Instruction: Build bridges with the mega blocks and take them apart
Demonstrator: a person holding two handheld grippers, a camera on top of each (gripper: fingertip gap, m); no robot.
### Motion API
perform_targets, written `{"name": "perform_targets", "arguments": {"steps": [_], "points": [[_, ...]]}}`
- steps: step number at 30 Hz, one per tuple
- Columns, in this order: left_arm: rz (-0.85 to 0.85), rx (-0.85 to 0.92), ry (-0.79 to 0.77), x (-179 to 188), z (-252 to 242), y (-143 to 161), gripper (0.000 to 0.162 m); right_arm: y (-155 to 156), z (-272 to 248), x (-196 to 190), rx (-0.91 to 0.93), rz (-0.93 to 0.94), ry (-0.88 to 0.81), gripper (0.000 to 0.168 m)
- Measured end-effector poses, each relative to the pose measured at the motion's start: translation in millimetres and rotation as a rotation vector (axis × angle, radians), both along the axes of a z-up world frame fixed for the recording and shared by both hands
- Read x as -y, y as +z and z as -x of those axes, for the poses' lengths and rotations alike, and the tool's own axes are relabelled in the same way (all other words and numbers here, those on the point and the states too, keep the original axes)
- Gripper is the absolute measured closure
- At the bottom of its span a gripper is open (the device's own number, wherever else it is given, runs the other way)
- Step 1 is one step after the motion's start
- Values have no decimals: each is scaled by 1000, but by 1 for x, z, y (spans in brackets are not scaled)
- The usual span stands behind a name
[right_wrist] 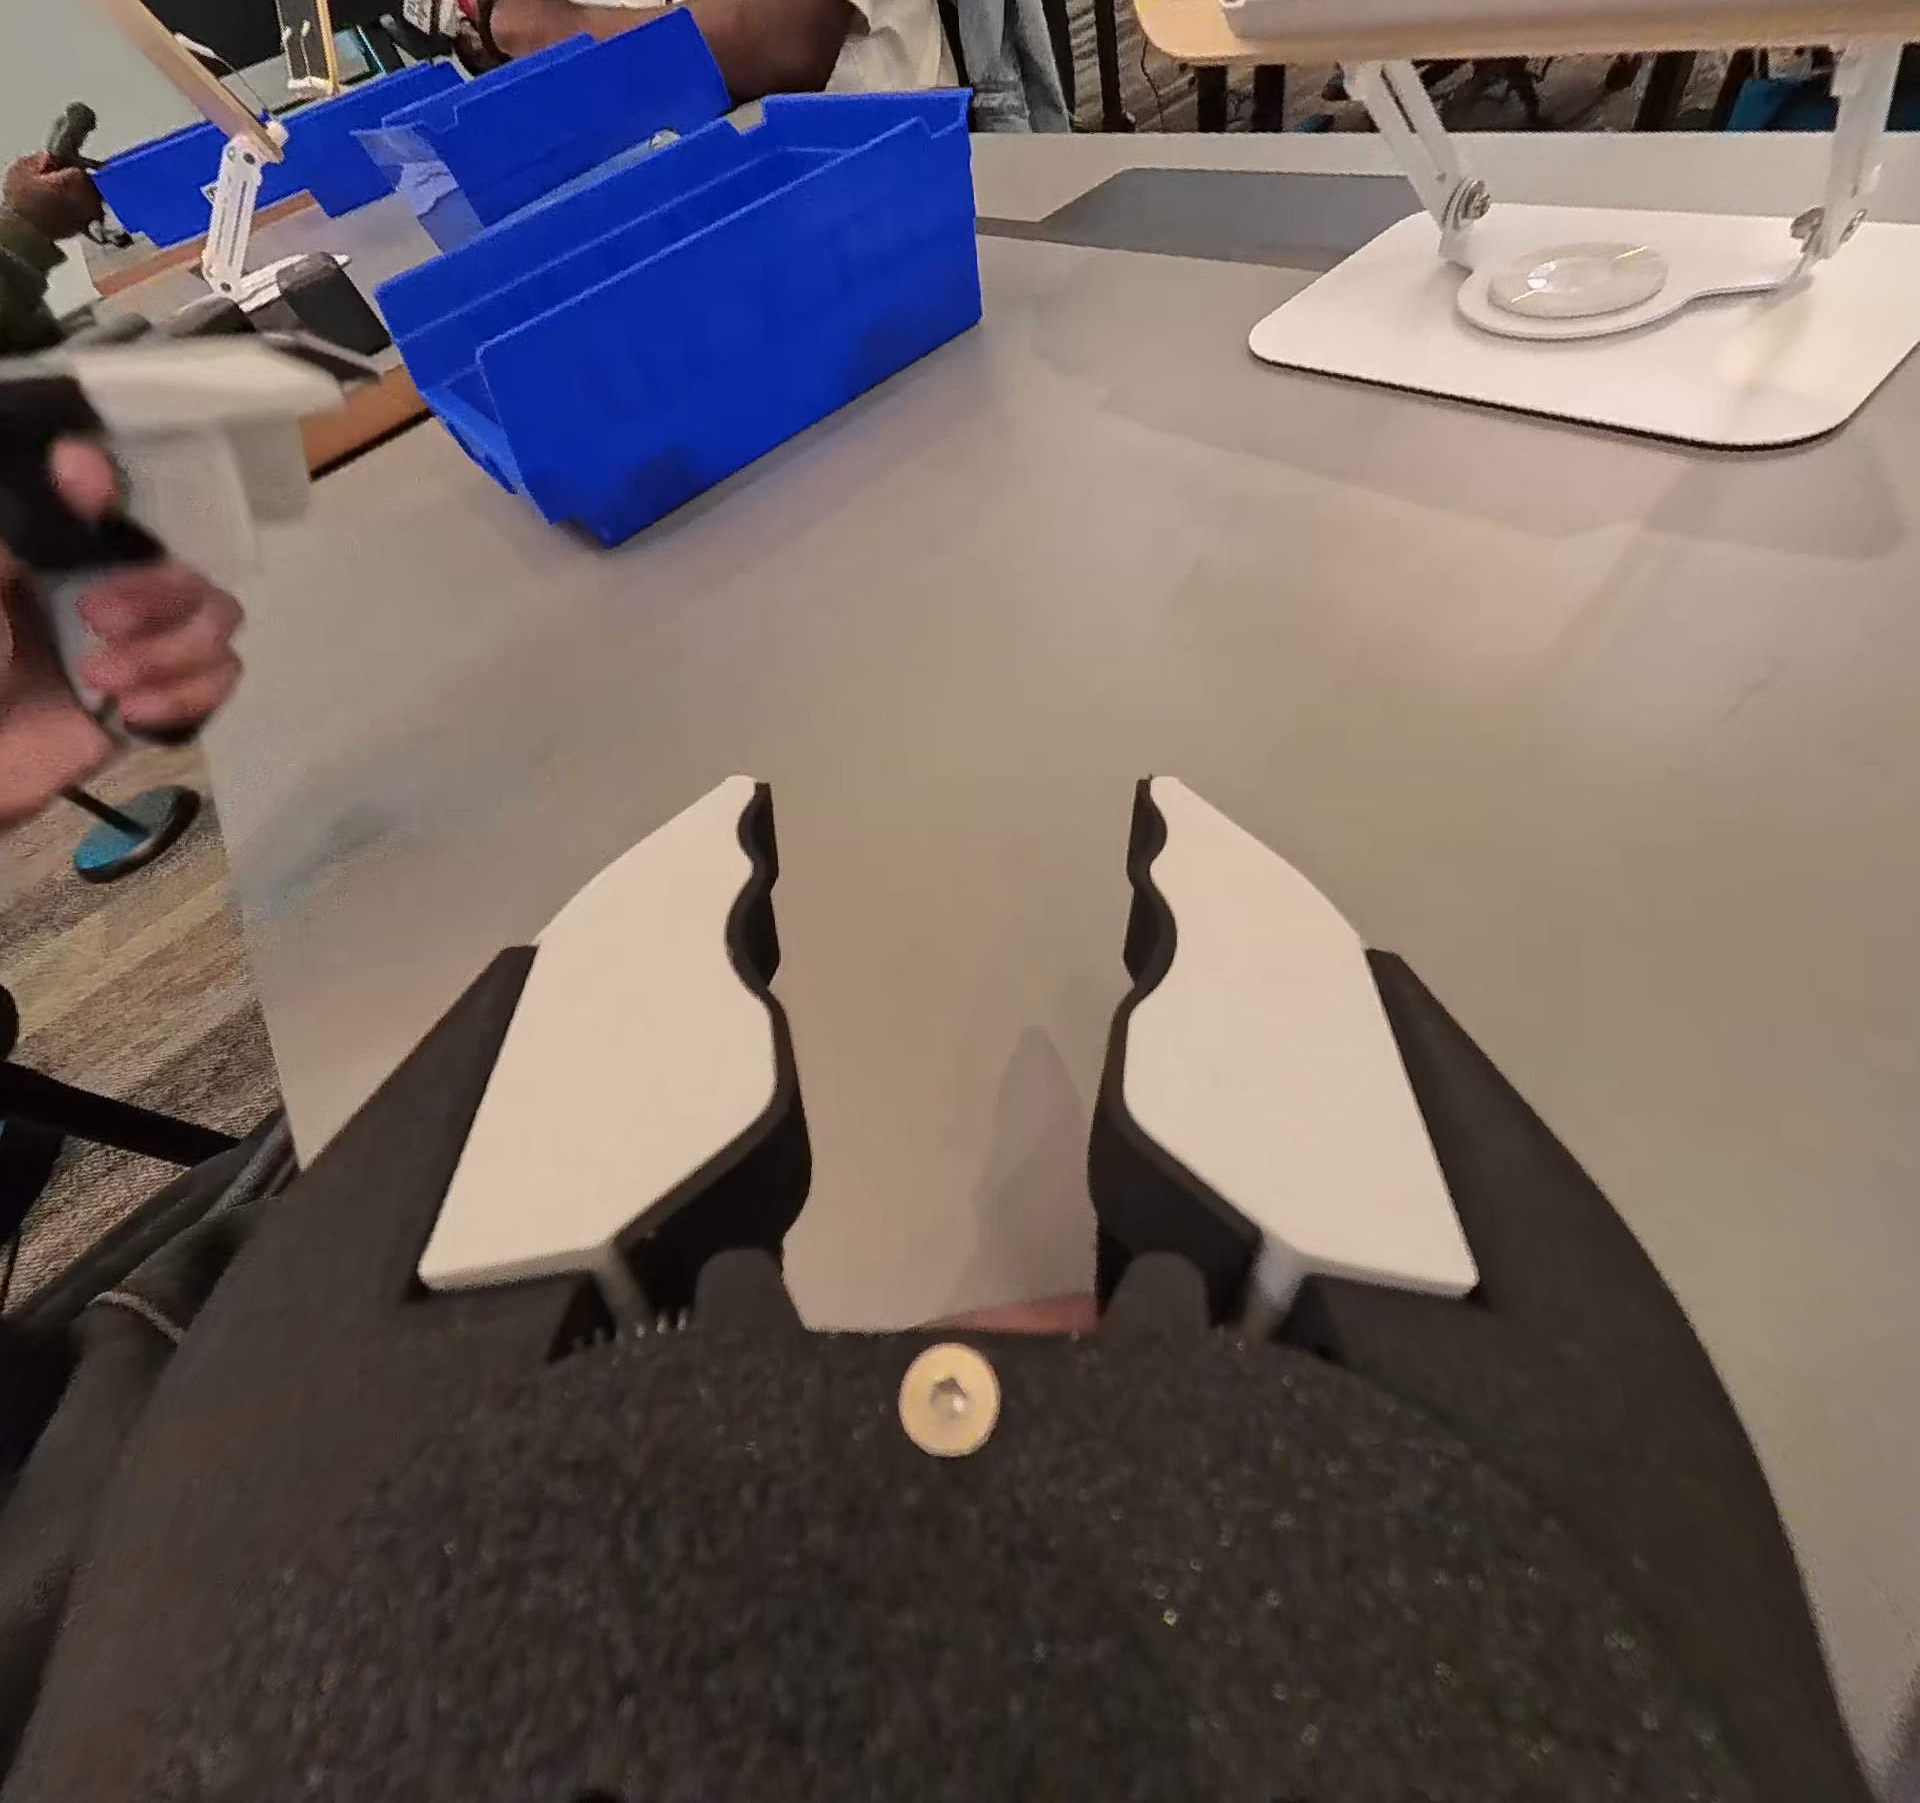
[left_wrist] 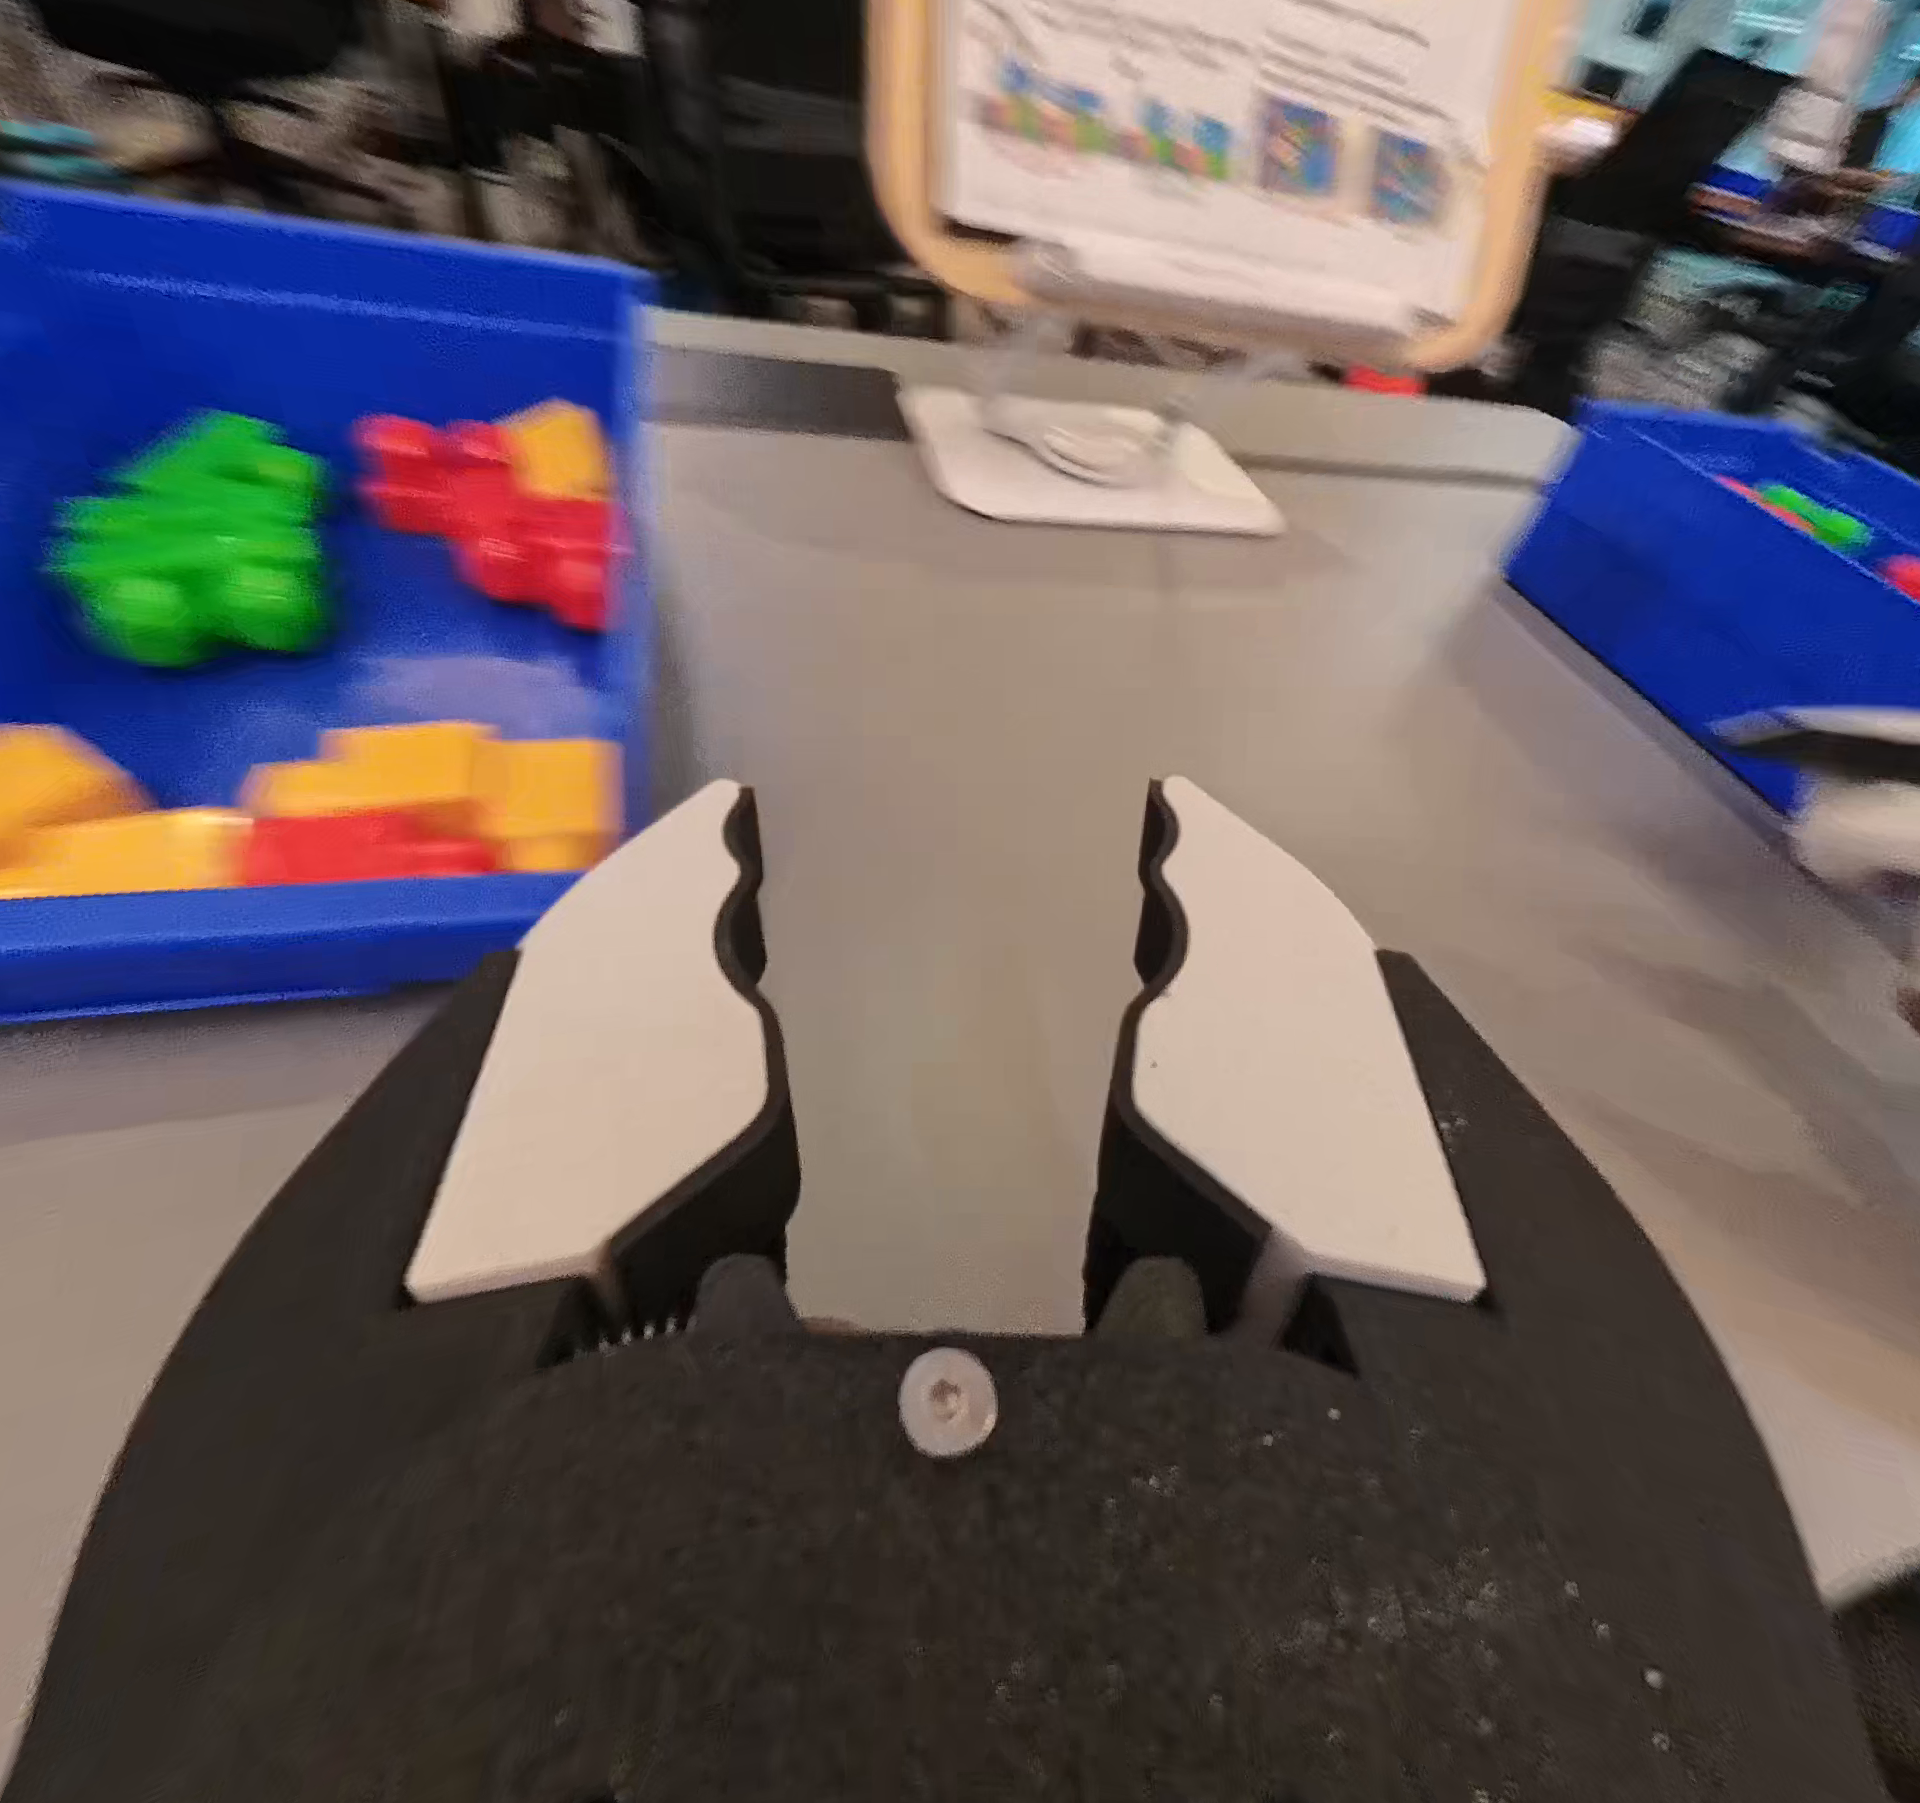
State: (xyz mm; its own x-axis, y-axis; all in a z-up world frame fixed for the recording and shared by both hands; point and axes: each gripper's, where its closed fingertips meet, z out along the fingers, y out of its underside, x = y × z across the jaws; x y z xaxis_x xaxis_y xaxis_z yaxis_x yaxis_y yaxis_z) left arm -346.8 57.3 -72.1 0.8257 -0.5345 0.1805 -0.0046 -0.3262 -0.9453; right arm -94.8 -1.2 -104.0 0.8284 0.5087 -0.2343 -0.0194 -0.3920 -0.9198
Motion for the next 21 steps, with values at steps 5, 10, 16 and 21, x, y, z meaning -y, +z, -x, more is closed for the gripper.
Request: {"name": "perform_targets", "arguments": {"steps": [5,10,16,21], "points": [[75,-126,220,-107,100,32,82,6,9,-1,11,-25,33,104],[322,-285,304,-216,135,-13,75,11,18,-2,-7,-34,77,105],[570,-419,355,-258,140,-76,74,14,15,-5,-80,-13,93,108],[690,-396,405,-266,145,-109,81,10,16,-6,-63,-6,99,108]]}}
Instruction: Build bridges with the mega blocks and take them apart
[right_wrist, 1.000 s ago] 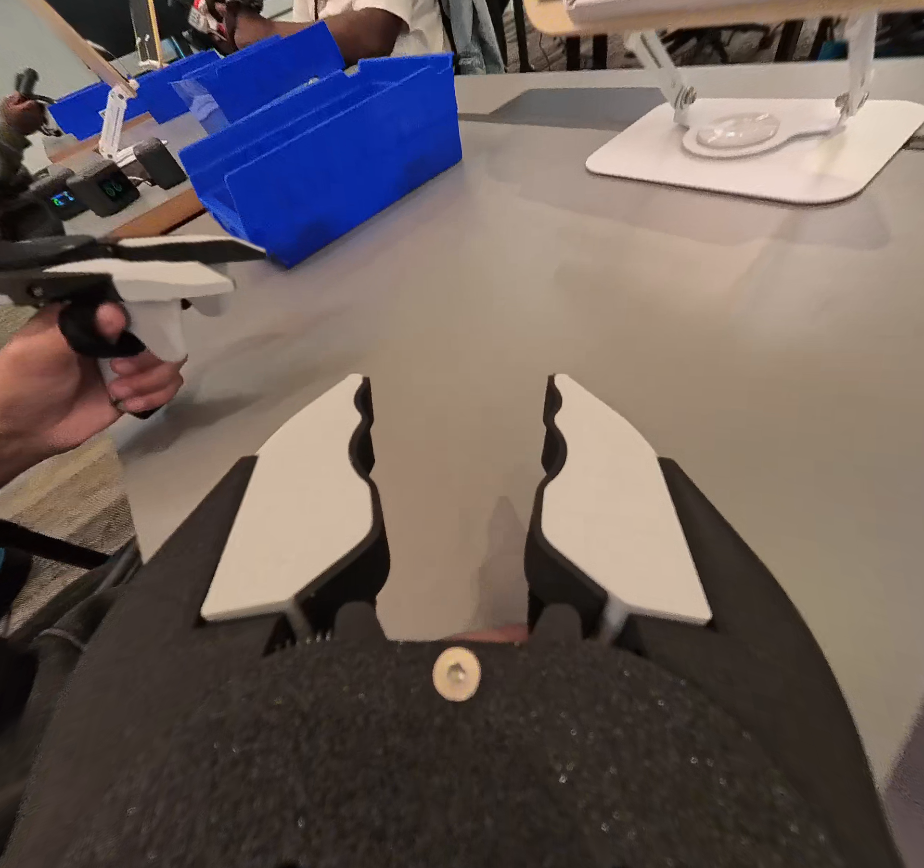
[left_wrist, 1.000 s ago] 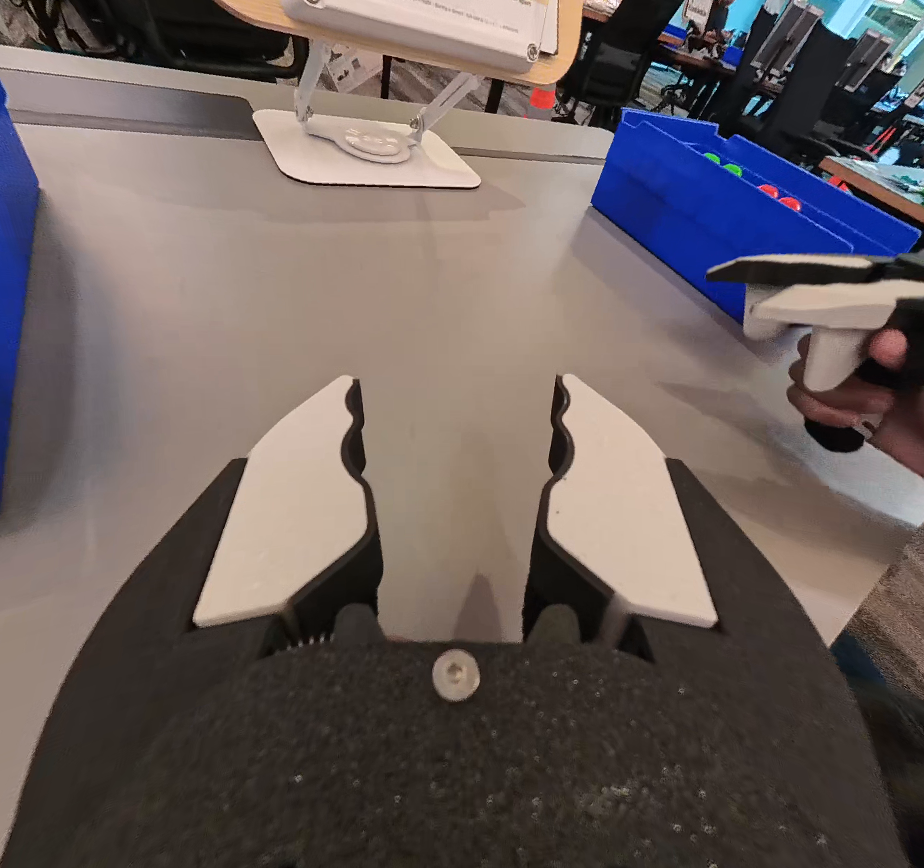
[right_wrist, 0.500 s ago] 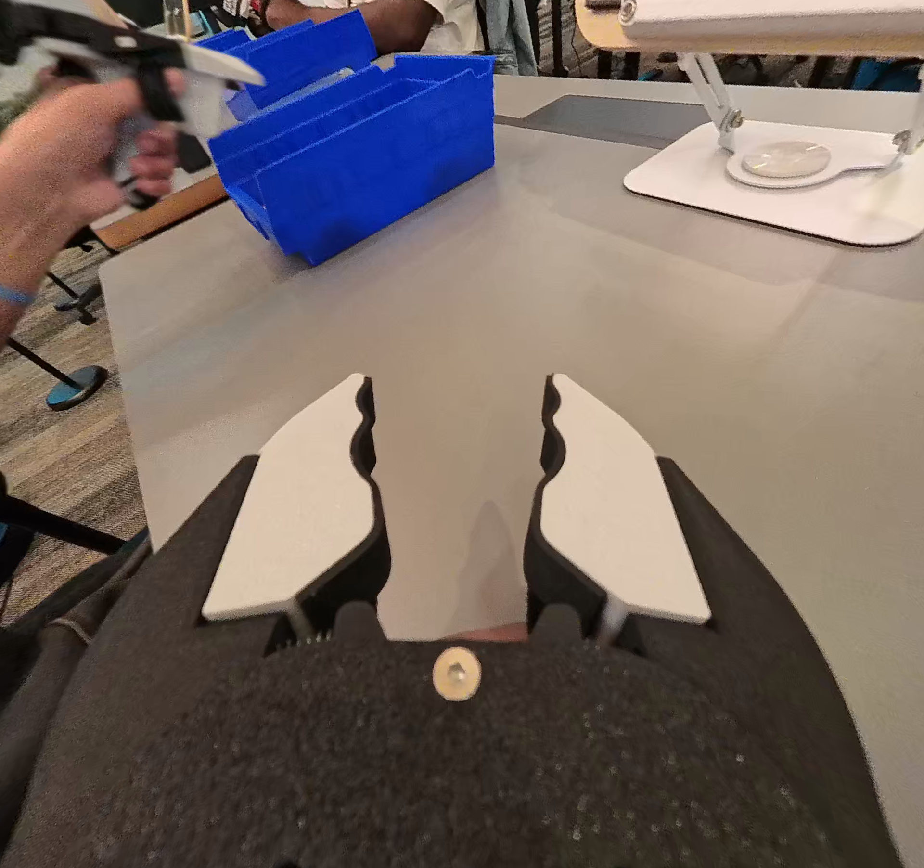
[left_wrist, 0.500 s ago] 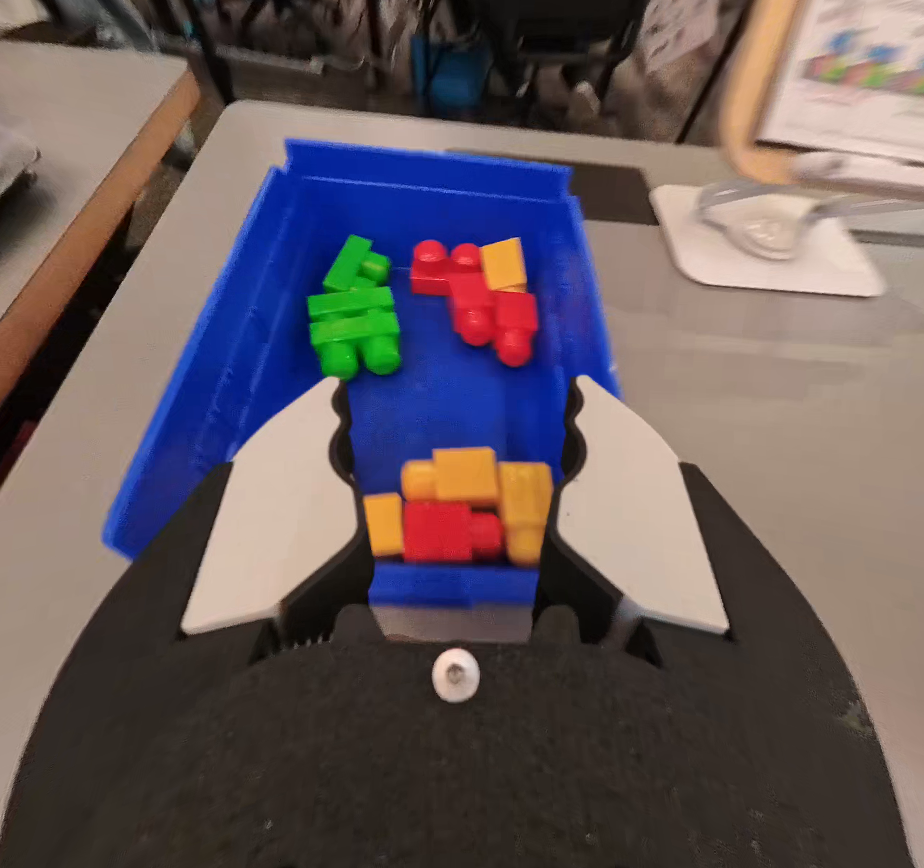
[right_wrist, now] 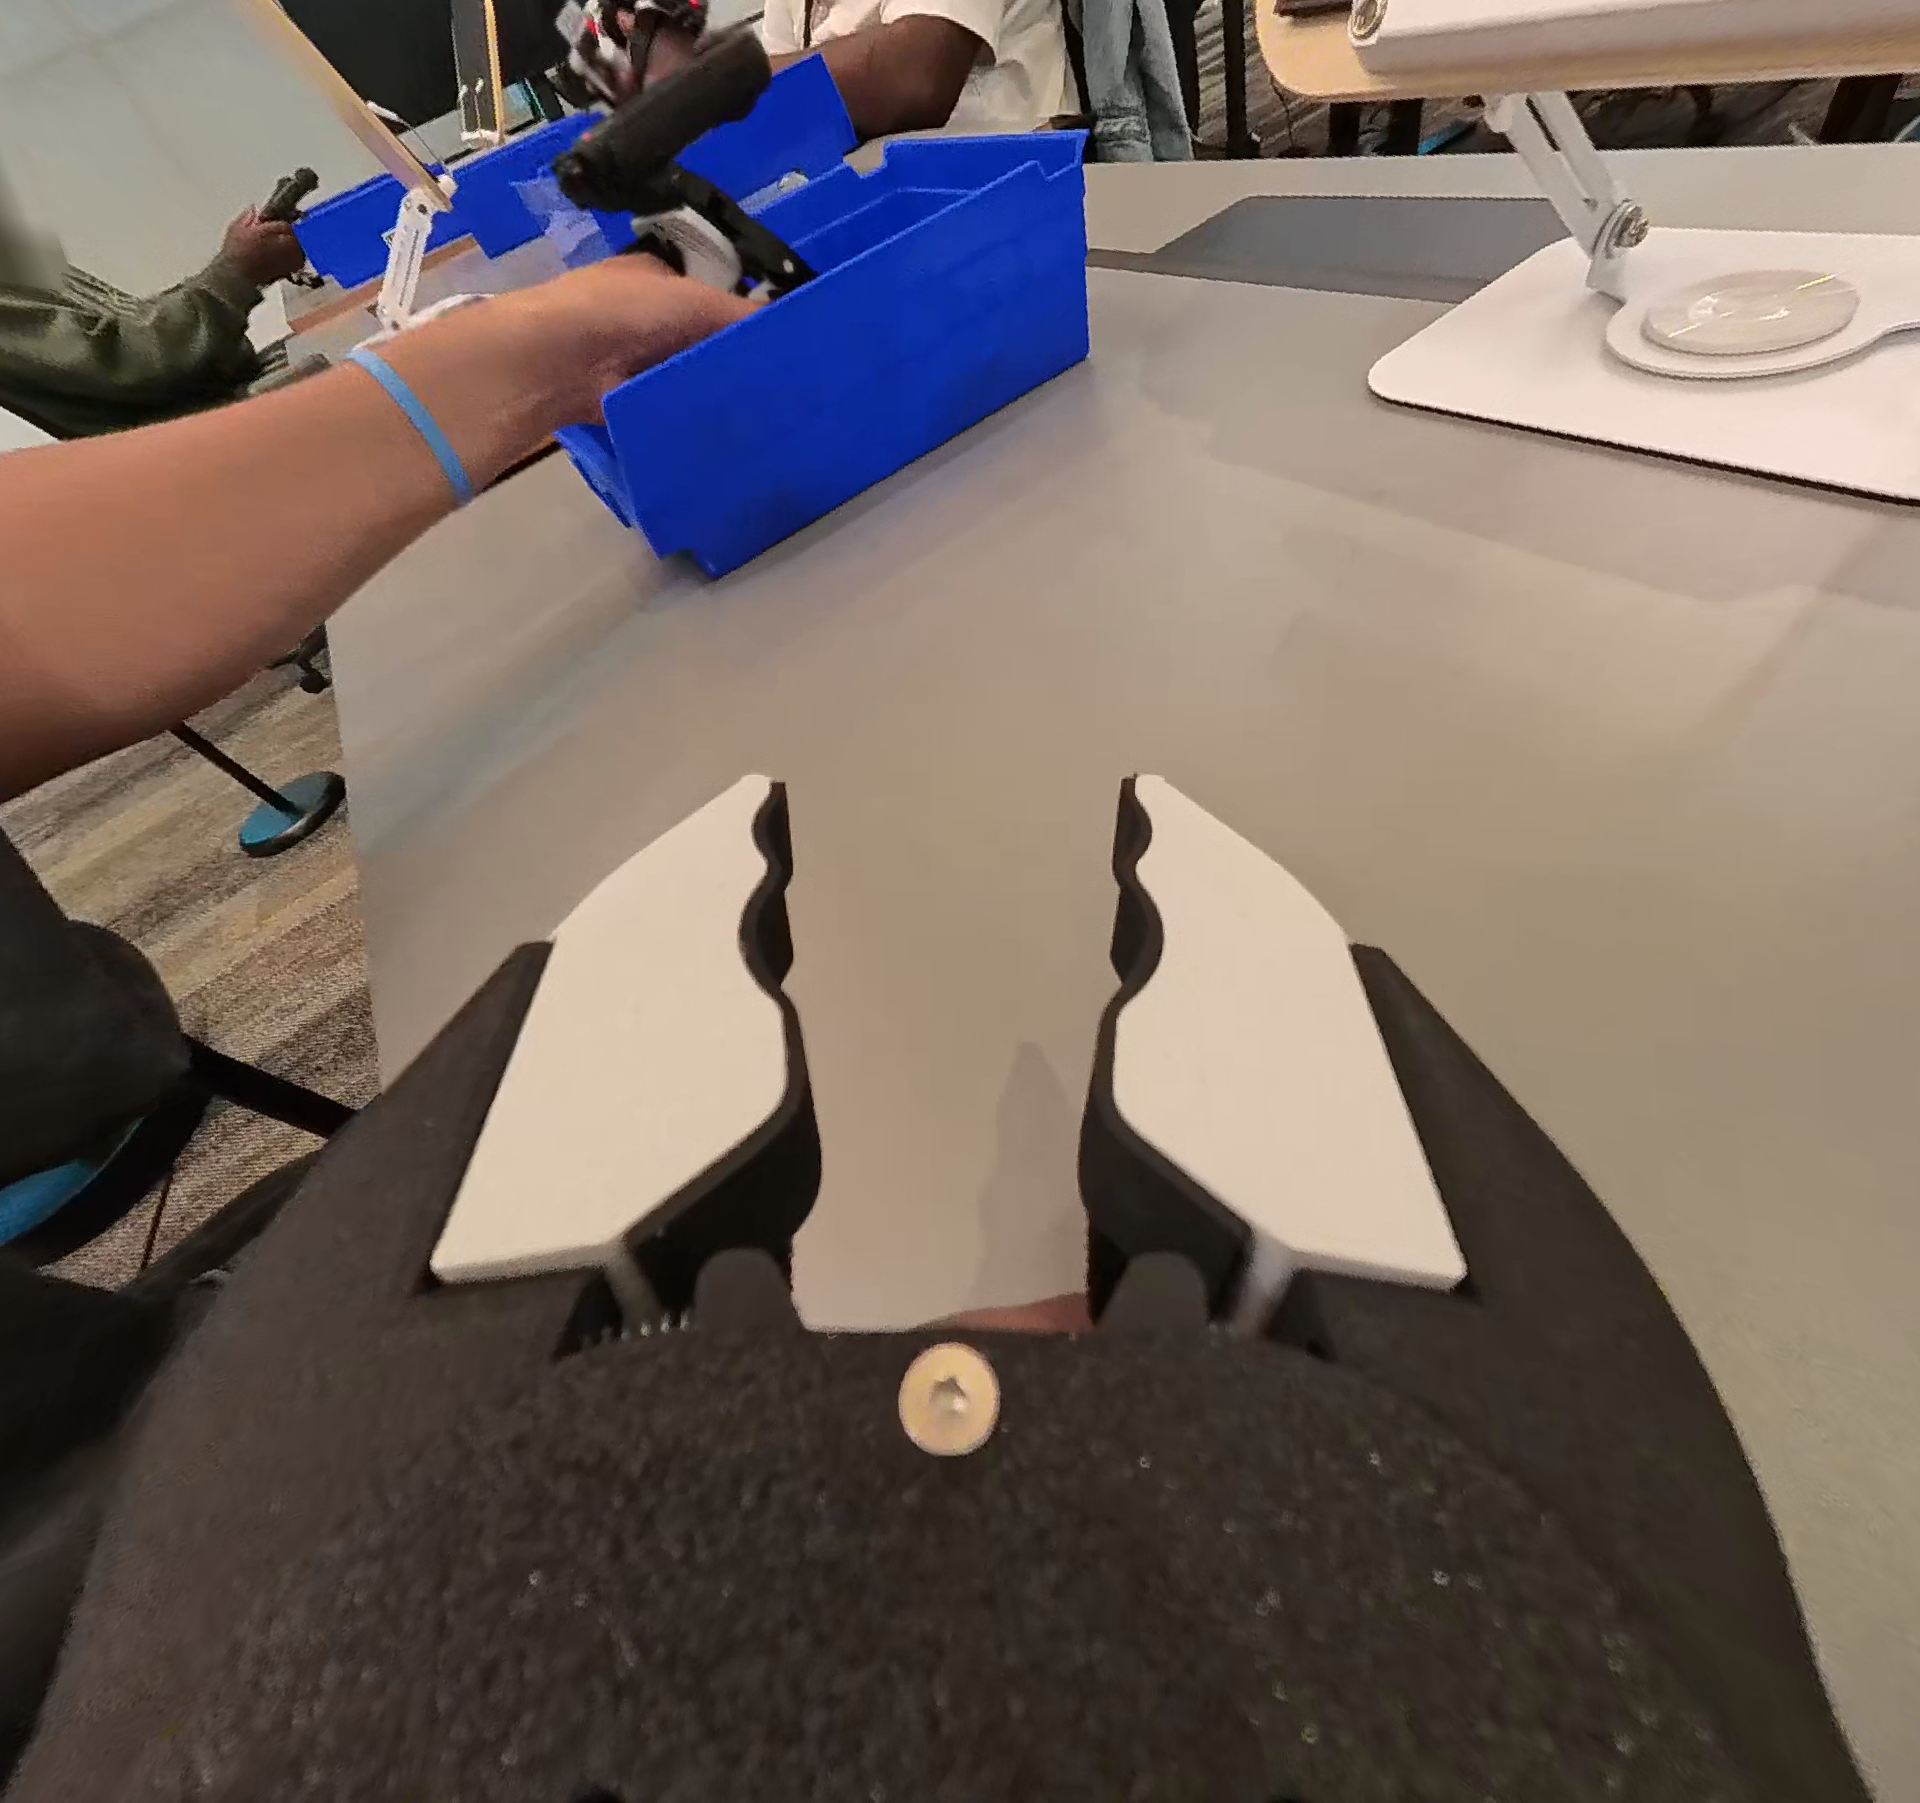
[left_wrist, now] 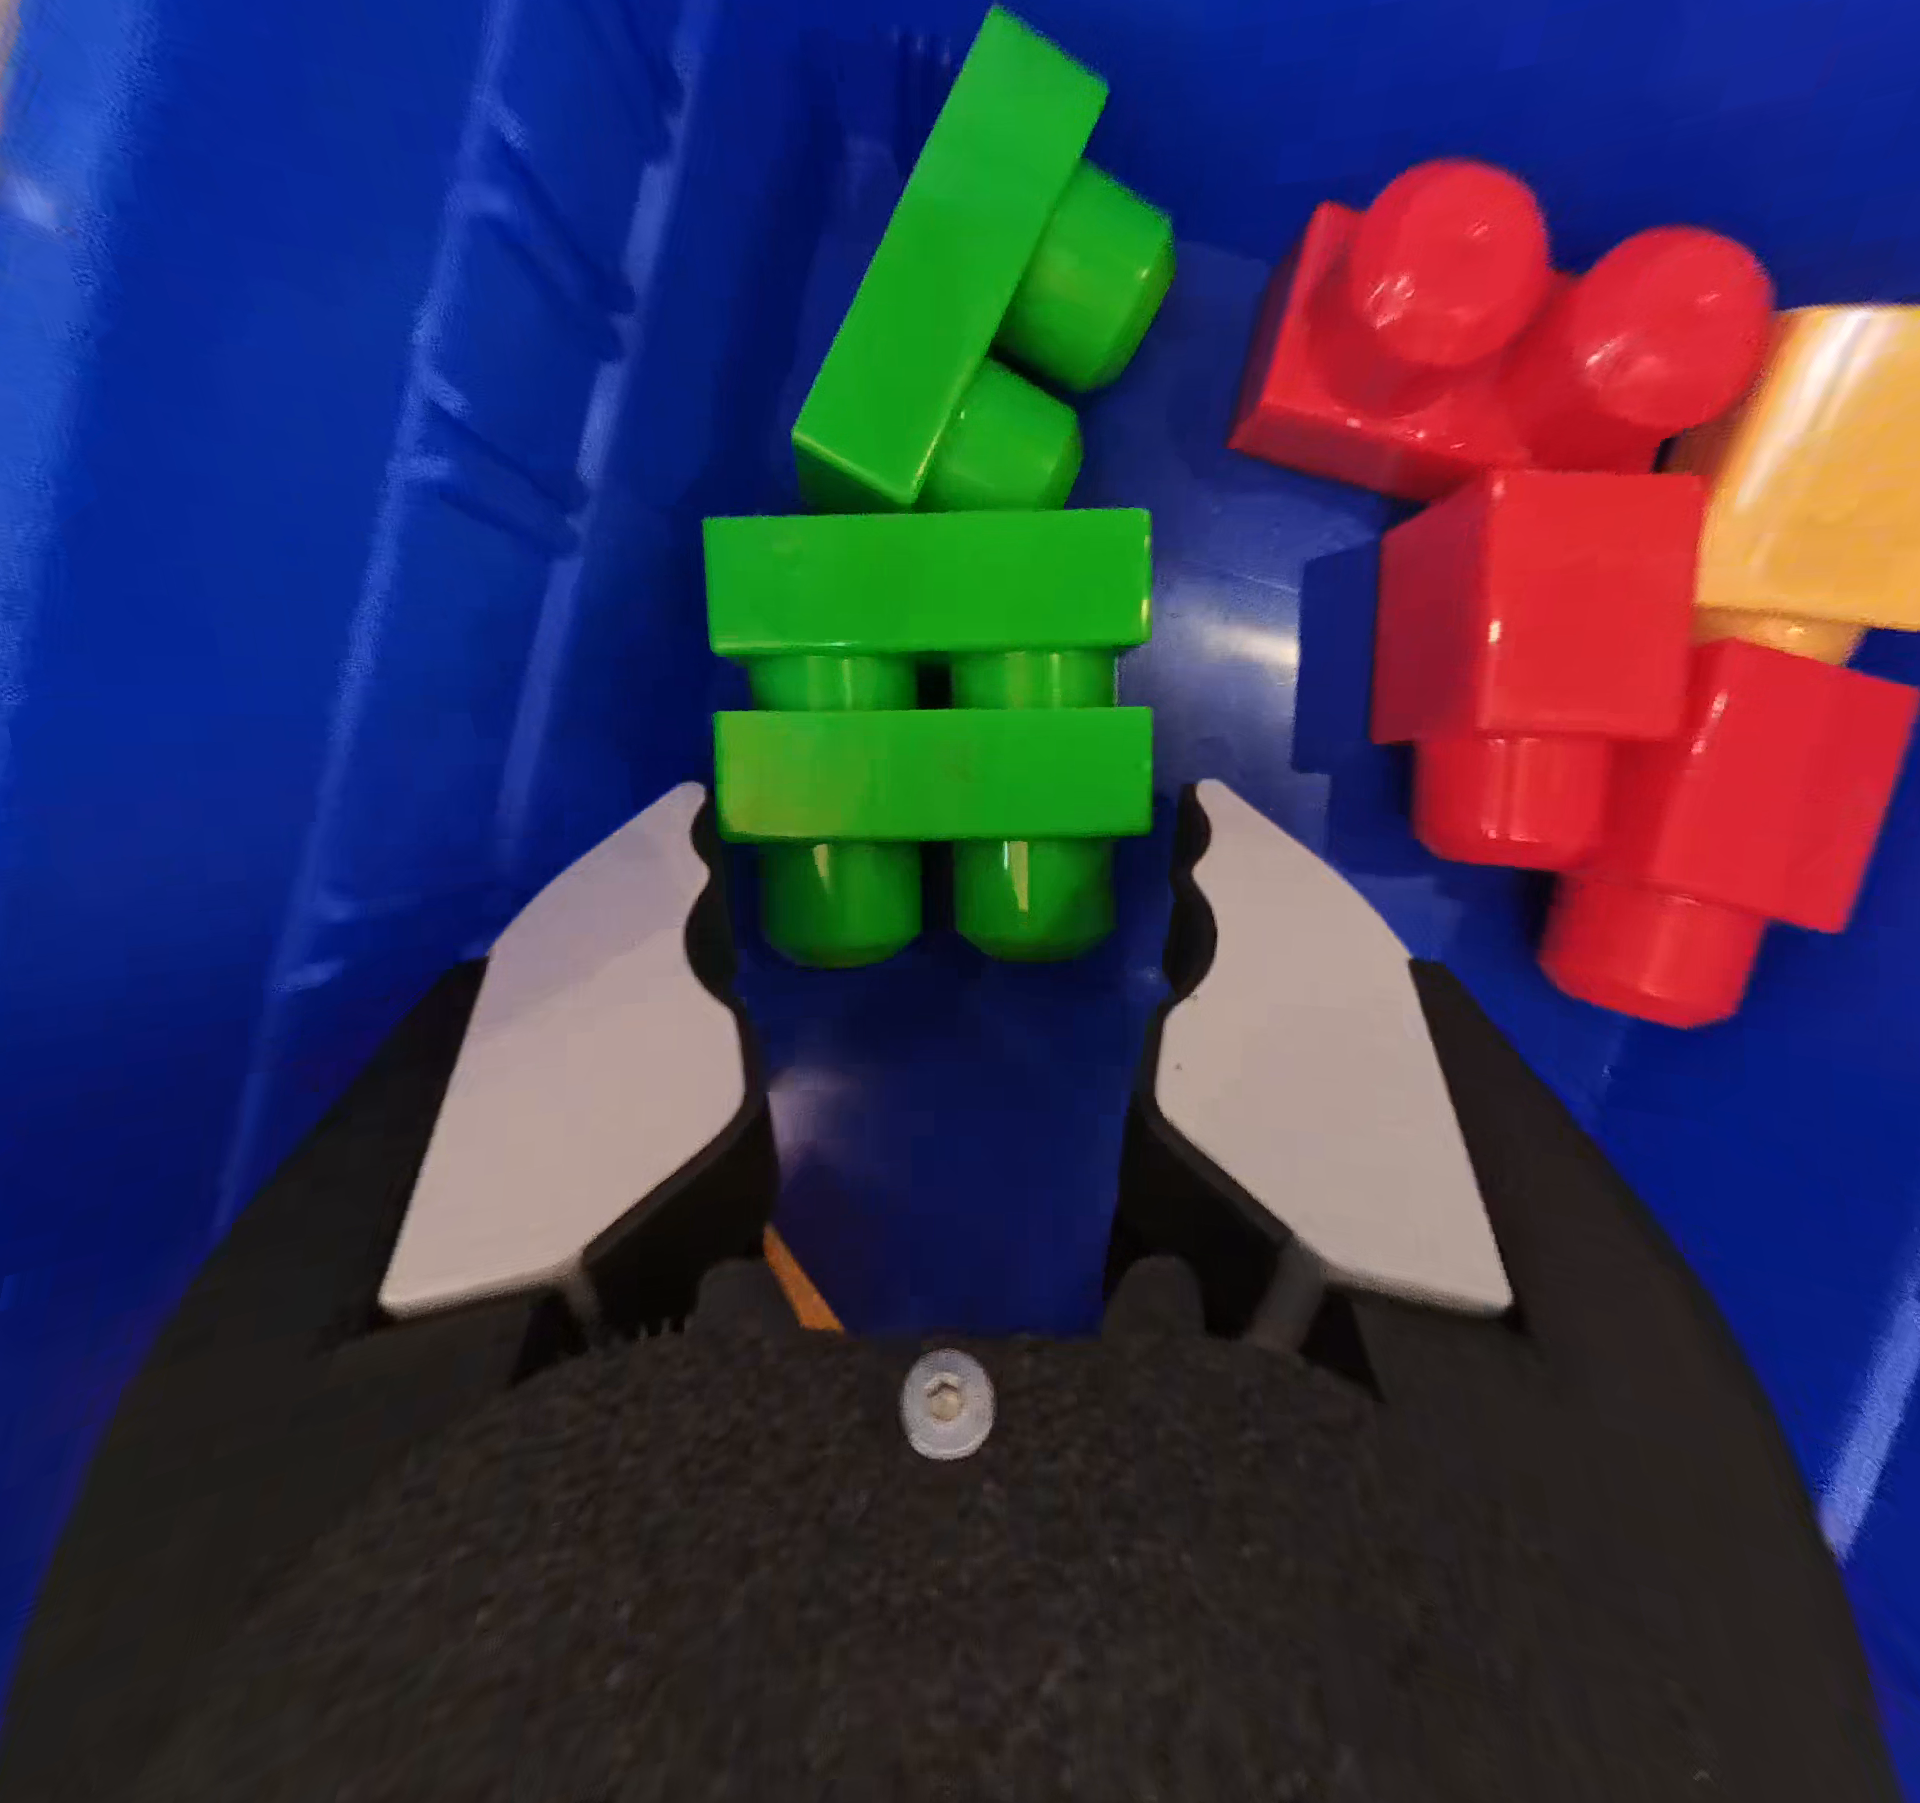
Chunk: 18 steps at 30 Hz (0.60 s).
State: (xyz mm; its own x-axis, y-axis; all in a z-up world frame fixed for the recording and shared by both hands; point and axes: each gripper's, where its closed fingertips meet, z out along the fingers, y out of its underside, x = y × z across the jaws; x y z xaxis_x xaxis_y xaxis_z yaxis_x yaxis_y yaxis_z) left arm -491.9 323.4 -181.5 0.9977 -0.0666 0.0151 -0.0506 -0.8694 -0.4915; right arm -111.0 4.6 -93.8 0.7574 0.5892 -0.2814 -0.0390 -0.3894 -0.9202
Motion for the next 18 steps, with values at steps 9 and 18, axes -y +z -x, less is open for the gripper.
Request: {"name": "perform_targets", "arguments": {"steps": [9,18], "points": [[-71,-66,-86,16,6,21,87,4,-6,3,9,-8,-13,110],[-221,-83,-369,85,-5,112,87,12,-9,8,-3,-16,-21,112]]}}
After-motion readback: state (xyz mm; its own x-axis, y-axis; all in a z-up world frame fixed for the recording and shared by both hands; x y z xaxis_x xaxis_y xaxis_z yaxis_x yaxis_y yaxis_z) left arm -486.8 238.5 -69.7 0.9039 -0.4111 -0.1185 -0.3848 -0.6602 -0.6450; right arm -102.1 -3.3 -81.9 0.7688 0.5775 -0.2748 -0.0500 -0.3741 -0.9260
